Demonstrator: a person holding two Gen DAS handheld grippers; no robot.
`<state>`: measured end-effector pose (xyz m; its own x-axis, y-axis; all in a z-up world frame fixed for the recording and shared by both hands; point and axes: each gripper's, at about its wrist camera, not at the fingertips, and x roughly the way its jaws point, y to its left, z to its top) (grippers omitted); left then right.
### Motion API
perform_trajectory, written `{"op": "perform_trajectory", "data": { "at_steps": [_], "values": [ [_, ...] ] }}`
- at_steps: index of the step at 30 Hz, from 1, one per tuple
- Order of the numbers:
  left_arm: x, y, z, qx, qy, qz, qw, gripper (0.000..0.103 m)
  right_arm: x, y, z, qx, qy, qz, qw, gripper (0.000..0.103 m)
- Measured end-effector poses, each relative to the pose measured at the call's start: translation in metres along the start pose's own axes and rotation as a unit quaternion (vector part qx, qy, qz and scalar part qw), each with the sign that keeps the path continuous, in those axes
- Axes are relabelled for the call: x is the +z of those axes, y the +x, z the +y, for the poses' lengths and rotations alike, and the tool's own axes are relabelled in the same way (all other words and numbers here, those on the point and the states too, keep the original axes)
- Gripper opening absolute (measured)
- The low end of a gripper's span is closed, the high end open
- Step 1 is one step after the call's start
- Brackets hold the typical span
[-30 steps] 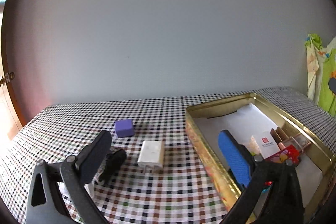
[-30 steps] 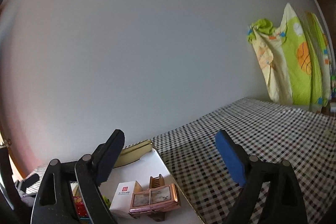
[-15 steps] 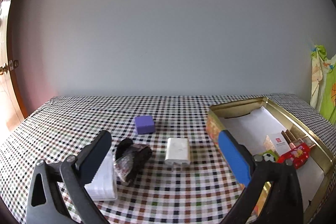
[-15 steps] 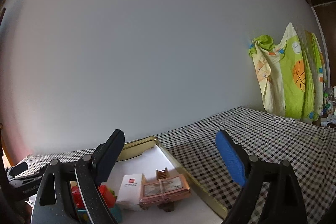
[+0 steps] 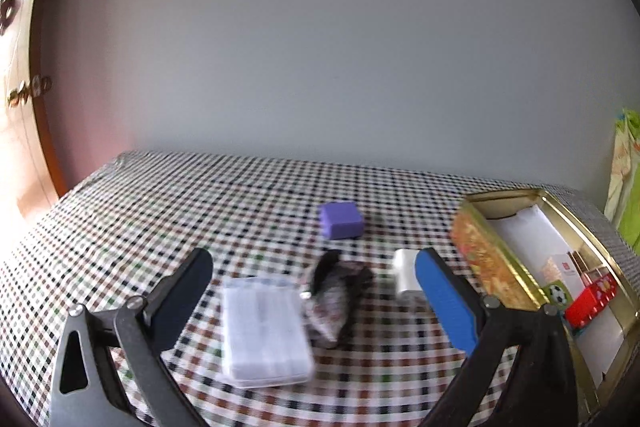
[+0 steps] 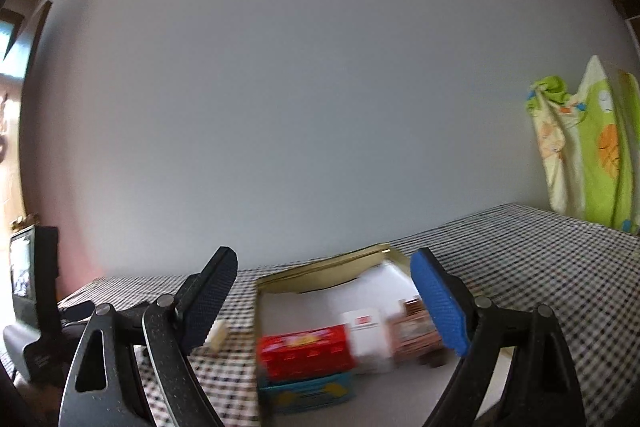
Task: Organize rigid objects
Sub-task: 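Withdraw both grippers from the tray toward the remaining objects, then grasp the clear plastic box with the left gripper and lift it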
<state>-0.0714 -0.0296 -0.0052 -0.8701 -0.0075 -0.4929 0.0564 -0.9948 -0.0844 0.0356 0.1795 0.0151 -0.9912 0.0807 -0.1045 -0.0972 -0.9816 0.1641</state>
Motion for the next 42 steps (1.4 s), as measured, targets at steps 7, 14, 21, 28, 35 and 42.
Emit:
{"op": "perform_trajectory", "data": {
  "at_steps": [7,14,21,28,35,42],
  "values": [
    [0.003,0.009,0.033,0.023,-0.023,0.010,0.9994,0.103,-0.007,0.015,0.036,0.042,-0.003,0.035,0.999,0.090],
    [0.005,0.018,0.064,0.055,-0.045,0.024,0.9971,0.103,-0.017,0.039,0.077,0.077,-0.023,0.091,0.993,0.090],
    [0.006,0.022,0.084,0.079,-0.046,0.042,0.9949,0.103,-0.031,0.062,0.109,0.092,-0.040,0.156,0.983,0.090],
    [0.009,0.025,0.076,0.068,-0.007,0.070,0.9952,0.102,-0.040,0.089,0.120,0.081,-0.035,0.217,0.972,0.090],
    [0.005,0.031,0.049,0.043,0.058,0.090,0.9934,0.102,-0.050,0.110,0.115,0.101,-0.010,0.274,0.956,0.090],
    [-0.004,0.046,0.041,0.003,0.057,0.139,0.9887,0.102,-0.054,0.120,0.106,0.116,-0.001,0.292,0.949,0.078]
  ]
}}
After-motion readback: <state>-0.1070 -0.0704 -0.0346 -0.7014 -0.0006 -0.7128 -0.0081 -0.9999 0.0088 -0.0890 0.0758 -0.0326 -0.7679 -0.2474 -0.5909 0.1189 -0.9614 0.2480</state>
